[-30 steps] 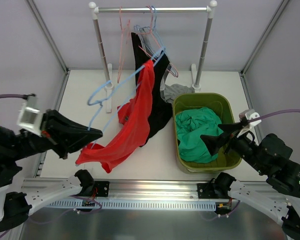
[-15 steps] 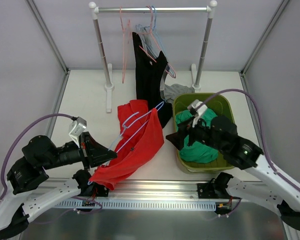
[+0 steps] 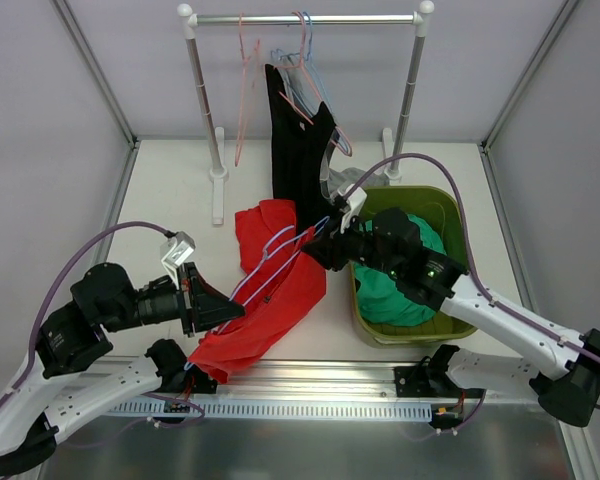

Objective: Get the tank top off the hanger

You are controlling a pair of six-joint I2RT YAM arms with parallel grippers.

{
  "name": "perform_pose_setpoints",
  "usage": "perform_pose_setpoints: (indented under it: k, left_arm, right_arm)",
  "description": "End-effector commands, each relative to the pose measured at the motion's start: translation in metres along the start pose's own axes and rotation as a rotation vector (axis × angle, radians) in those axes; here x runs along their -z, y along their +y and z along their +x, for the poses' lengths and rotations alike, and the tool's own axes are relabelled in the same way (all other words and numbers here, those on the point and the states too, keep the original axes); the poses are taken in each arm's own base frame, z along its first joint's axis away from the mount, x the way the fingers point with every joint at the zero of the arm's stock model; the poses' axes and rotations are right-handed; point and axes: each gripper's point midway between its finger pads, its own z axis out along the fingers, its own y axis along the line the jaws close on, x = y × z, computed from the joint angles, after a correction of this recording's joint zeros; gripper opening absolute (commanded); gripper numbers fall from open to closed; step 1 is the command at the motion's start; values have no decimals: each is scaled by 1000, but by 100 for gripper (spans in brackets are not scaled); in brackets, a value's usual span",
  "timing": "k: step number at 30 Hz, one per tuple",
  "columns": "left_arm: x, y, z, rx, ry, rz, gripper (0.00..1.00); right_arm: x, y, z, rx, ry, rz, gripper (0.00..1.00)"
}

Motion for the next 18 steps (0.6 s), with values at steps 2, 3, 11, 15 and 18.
perform_pose_setpoints:
  k: [2,3,11,15,18]
  left_arm:
    - [6,-18,-18,-19,-72,66,0]
    - [6,-18,-18,-23,-72,66,0]
    - [0,-5,-9,-19,-54,26,0]
    - [-4,-3,-5,-12,-33,23,0]
    - [-1,-7,-9,-20,-44,32,0]
  right_arm:
    - [1,8,-40,8,-125,-13,12]
    - [2,7,-41,10,-131,-3,6]
    - [35,-43,-51,49,-143,275,0]
    - [46,-92,-54,31,-110,440,0]
    - [48,-110,-58,15,-104,475,0]
